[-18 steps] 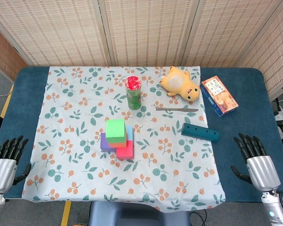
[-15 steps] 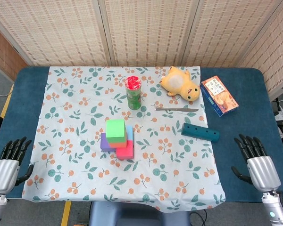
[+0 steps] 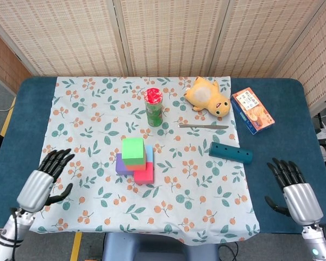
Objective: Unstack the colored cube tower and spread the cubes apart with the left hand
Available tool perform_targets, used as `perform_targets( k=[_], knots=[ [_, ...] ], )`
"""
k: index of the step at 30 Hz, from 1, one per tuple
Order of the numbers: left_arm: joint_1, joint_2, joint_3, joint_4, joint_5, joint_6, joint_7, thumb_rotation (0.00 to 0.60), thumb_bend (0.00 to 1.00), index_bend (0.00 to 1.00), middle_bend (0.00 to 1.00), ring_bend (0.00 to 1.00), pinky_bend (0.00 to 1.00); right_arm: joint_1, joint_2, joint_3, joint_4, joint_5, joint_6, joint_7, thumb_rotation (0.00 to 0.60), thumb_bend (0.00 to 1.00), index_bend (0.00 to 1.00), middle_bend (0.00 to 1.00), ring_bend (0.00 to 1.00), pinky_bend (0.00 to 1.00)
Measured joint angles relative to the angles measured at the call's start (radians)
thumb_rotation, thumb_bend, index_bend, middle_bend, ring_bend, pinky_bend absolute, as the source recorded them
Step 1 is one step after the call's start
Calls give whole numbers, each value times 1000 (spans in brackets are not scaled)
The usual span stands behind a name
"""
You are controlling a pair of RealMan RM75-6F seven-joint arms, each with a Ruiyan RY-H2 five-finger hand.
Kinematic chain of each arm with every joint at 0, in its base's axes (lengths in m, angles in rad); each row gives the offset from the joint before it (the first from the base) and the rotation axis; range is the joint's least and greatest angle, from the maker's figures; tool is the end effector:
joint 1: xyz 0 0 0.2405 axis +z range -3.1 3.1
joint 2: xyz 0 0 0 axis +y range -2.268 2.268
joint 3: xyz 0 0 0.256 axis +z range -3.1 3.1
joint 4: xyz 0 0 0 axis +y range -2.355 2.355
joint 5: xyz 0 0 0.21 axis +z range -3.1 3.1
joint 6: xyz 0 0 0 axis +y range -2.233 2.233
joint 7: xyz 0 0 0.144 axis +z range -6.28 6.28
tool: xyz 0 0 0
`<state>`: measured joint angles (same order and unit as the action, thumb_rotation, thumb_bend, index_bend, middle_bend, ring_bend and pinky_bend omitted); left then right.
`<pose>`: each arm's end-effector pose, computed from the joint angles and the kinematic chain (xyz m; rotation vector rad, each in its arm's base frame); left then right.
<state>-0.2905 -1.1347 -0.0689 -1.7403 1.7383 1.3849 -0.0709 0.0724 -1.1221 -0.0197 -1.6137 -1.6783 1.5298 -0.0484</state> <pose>-0.2117 0.2251 0.1234 -1.7177 -0.8656 -1.2785 -0.2921 -0.1603 0.1446 1.5558 -0.8223 0.9438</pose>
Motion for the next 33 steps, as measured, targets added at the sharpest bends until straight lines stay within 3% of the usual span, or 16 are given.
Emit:
perform_targets(
  k=[5, 11, 20, 28, 33],
  knots=[
    [-144, 0, -67, -177, -98, -202, 105, 600, 448, 0, 0, 0, 61, 0, 16, -4, -7, 0, -5, 20, 537, 179, 0, 0, 0, 0],
    [-277, -47, -134, -231, -263, -349, 189, 600, 428, 0, 0, 0, 51, 8, 35, -17, -18, -4, -34, 57, 535, 179, 0, 0, 0, 0],
    [-447, -142, -208, -201, -561, -439, 476, 600, 413, 0, 0, 0, 44, 15, 75, -42, -39, -30, -50, 114, 537, 180, 0, 0, 0, 0],
    [-550, -148, -224, -184, -757, -497, 556, 600, 413, 0, 0, 2, 41, 17, 85, -45, -47, -25, -59, 123, 537, 180, 0, 0, 0, 0],
    [-599, -155, -219, -162, -804, -502, 572, 600, 402, 0, 0, 155, 49, 18, 88, -48, -52, -23, -70, 120, 536, 179, 0, 0, 0, 0]
  ],
)
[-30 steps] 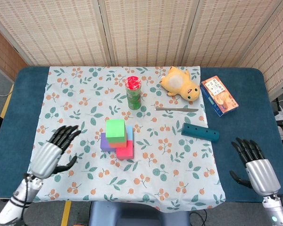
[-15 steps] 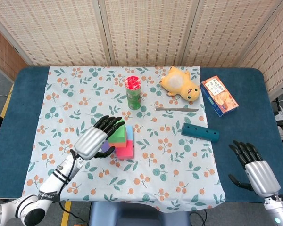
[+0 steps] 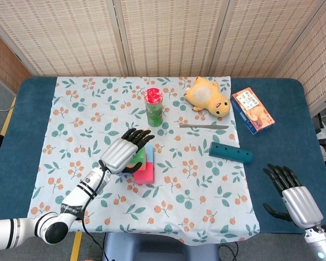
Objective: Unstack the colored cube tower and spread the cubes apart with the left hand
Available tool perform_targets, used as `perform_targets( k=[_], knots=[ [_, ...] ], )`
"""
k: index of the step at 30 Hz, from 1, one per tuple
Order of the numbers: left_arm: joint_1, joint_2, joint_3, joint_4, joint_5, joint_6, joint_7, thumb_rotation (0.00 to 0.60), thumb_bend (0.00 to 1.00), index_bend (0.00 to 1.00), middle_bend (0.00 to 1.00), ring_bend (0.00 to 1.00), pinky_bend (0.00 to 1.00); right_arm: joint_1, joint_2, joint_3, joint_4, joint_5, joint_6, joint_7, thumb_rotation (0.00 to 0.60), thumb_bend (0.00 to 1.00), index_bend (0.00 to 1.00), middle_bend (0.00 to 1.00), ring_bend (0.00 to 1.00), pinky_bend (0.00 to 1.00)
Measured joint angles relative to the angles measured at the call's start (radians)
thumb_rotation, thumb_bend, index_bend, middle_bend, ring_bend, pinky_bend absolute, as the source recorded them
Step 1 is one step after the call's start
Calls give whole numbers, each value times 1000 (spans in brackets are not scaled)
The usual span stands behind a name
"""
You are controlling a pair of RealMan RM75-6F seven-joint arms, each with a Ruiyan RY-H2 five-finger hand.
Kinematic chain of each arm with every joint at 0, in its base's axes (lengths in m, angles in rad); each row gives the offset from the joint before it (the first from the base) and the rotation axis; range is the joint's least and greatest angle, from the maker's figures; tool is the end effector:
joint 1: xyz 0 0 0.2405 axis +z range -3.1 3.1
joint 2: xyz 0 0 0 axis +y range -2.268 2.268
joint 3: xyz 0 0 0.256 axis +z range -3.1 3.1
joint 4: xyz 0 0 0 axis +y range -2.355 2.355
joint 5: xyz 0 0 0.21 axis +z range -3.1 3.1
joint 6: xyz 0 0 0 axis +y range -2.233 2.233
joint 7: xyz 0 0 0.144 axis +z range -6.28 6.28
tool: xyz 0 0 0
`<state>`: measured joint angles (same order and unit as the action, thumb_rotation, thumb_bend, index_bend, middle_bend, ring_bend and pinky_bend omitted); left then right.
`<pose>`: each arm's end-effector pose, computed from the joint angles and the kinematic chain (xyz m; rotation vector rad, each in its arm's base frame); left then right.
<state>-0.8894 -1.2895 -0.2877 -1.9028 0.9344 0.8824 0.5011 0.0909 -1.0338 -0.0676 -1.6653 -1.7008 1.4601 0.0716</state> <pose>-0.0460 0.3310 0.0436 -2.0422 -0.8955 -1.0423 -0.2918 -0.1536 0.1516 1.6215 -0.9658 0.9380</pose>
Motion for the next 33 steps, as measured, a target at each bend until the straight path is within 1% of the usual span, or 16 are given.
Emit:
perform_targets(
  k=[4, 7, 8, 12, 16, 21, 24, 26, 28, 30, 33],
  knots=[
    [-17, -5, 14, 8, -14, 7, 0, 600, 434, 0, 2, 336, 63, -1, 4, -1, -6, 1, -1, -1, 536, 179, 0, 0, 0, 0],
    [-27, 3, 27, -3, -19, 8, 1, 600, 455, 0, 20, 420, 87, -2, 5, -1, -8, 2, 1, -1, 536, 180, 0, 0, 0, 0],
    [-29, 4, 30, -5, -19, 12, 1, 600, 458, 0, 23, 426, 91, -2, 6, -1, -9, 2, 0, -2, 536, 180, 0, 0, 0, 0],
    [-31, 5, 33, -7, 0, 32, -7, 600, 466, 0, 27, 426, 93, -3, 10, -4, -14, 3, -5, -5, 535, 180, 0, 0, 0, 0],
    [-26, 10, 33, -9, 49, 60, -26, 600, 470, 0, 34, 426, 87, -4, 11, -4, -17, 3, -5, -10, 537, 180, 0, 0, 0, 0],
    [-13, 64, 10, -29, 73, 89, -75, 600, 476, 0, 60, 405, 79, -2, 12, -7, -18, 1, -13, -12, 536, 180, 0, 0, 0, 0],
    [4, 97, -2, -24, 91, 140, -76, 600, 474, 1, 75, 395, 83, -1, 15, -10, -19, -3, -14, -8, 536, 180, 0, 0, 0, 0],
    [23, 121, -5, -3, 98, 182, -76, 600, 473, 3, 76, 395, 82, -2, 17, -11, -20, -8, -10, -5, 537, 180, 0, 0, 0, 0],
    [39, 136, -5, 29, 91, 201, -83, 600, 470, 3, 77, 391, 81, -3, 18, -12, -20, -11, -8, -4, 537, 180, 0, 0, 0, 0],
    [56, 148, 0, 74, 62, 196, -99, 600, 465, 2, 70, 370, 73, -3, 19, -14, -22, -14, -8, -5, 536, 179, 0, 0, 0, 0],
    [69, 155, 16, 152, 5, 153, -120, 600, 463, 0, 50, 341, 57, -3, 17, -18, -24, -20, -12, -10, 536, 179, 0, 0, 0, 0]
  ],
)
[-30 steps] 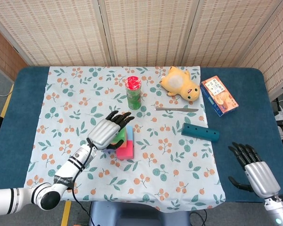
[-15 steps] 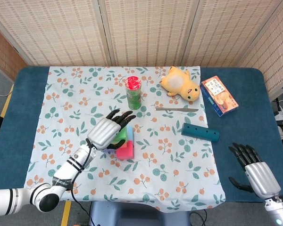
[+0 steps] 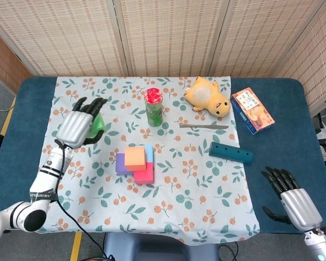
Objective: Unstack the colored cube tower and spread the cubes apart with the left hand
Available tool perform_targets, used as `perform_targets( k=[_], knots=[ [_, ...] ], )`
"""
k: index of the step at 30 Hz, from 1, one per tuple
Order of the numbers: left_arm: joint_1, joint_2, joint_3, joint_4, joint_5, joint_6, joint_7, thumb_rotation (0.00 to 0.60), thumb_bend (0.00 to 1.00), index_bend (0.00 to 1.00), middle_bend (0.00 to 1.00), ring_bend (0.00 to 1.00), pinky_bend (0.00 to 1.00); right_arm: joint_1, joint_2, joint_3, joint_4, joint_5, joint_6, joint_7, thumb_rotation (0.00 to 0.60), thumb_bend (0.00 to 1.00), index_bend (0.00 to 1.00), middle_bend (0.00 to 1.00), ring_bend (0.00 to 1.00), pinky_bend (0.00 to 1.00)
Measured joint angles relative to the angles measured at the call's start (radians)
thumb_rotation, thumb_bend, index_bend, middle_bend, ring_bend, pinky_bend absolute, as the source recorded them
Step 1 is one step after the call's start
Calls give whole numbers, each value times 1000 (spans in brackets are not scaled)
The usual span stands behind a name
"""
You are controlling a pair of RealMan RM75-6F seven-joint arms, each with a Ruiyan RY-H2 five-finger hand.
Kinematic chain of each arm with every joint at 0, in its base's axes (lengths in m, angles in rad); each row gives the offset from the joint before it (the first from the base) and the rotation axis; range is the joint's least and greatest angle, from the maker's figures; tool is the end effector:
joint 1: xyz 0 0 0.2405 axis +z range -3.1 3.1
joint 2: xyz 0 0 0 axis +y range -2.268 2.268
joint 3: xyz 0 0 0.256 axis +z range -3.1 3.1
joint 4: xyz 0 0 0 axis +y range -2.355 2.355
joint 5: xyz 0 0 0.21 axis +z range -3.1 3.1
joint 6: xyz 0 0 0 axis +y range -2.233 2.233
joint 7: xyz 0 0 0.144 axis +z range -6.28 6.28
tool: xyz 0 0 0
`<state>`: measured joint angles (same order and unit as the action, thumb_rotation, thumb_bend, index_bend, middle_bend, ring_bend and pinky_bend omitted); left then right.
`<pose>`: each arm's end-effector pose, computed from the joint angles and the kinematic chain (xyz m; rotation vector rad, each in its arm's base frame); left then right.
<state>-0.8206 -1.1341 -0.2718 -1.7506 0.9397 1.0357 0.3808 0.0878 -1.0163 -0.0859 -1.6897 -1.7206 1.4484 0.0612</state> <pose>-0.1168 0.3816 0.1273 -1.6825 -0.7852 -0.9847 -0.2885 -0.1475 0.1504 1.6517 -0.9806 0.9217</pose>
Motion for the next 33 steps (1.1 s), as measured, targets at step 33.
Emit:
perform_targets(
  k=[33],
  knots=[
    [41, -315, 103, 537, 57, -227, -228, 600, 417, 0, 0, 0, 46, -3, 10, -26, -13, -52, 20, 47, 536, 179, 0, 0, 0, 0]
  ],
)
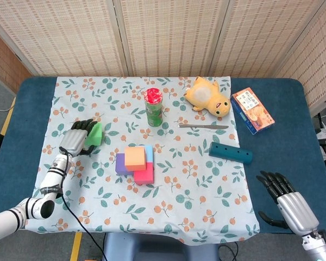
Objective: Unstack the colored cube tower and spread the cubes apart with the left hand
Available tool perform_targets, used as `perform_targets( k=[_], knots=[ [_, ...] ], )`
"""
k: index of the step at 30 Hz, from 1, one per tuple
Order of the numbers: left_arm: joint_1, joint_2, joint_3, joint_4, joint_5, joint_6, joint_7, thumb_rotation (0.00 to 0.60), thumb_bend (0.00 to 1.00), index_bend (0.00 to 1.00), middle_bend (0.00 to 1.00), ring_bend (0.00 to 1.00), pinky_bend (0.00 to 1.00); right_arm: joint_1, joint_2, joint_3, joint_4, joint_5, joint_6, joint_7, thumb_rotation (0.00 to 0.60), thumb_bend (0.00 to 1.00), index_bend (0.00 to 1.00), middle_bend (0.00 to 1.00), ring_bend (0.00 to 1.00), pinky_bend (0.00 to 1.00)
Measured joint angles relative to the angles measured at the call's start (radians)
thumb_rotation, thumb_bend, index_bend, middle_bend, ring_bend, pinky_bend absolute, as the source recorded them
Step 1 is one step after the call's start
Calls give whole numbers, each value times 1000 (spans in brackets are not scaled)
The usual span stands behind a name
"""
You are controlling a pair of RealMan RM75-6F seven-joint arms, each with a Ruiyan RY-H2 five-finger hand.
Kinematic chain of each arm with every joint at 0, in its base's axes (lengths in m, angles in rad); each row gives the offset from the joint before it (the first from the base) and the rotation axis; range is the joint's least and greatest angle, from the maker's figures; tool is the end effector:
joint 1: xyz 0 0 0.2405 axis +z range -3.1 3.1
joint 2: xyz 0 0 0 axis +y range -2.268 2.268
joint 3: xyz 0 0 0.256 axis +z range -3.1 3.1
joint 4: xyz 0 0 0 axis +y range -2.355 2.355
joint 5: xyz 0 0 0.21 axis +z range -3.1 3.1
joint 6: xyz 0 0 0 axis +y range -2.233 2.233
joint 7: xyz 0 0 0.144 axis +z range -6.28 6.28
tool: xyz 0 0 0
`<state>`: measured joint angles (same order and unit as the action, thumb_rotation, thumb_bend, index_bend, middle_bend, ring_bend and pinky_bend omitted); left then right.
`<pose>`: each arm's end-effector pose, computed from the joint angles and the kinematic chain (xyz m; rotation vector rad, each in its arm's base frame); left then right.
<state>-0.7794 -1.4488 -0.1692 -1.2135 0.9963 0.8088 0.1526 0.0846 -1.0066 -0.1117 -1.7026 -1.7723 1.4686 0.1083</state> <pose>-0.2238 0.4063 0.0417 -1.6881 -1.0207 -0.7507 -0.2813 -0.1393 0.1493 1.6767 -1.0185 0.9764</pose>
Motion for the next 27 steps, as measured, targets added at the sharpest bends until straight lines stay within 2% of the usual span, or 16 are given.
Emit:
perform_targets(
  k=[4, 7, 10, 14, 18, 22, 27],
  knots=[
    [14, 54, -13, -92, 16, 29, -11, 600, 418, 0, 0, 0, 41, -3, 4, 0, 1, -4, 12, 10, 537, 179, 0, 0, 0, 0],
    [37, 126, -26, -213, 56, 65, -52, 600, 431, 0, 0, 0, 38, -4, 6, 0, 4, -9, 15, 13, 536, 180, 0, 0, 0, 0],
    [65, 218, -36, -370, 105, 80, -142, 600, 434, 0, 0, 0, 34, -2, 4, -1, 7, -13, 12, 10, 537, 180, 0, 0, 0, 0],
    [93, 358, -34, -587, 216, 44, -340, 600, 425, 0, 0, 0, 10, 5, -1, -5, 8, -22, 0, 13, 536, 179, 0, 0, 0, 0],
    [95, 416, -18, -692, 358, -7, -443, 600, 418, 0, 0, 0, 0, 7, 0, -11, 10, -30, 0, 26, 536, 179, 0, 0, 0, 0],
    [82, 399, -7, -694, 402, -22, -388, 600, 414, 0, 0, 0, 0, 4, 5, -10, 11, -32, 15, 34, 536, 179, 0, 0, 0, 0],
    [44, 307, -3, -656, 339, -27, -202, 600, 414, 0, 0, 0, 0, 6, 6, -13, 13, -33, 7, 37, 537, 179, 0, 0, 0, 0]
  ],
)
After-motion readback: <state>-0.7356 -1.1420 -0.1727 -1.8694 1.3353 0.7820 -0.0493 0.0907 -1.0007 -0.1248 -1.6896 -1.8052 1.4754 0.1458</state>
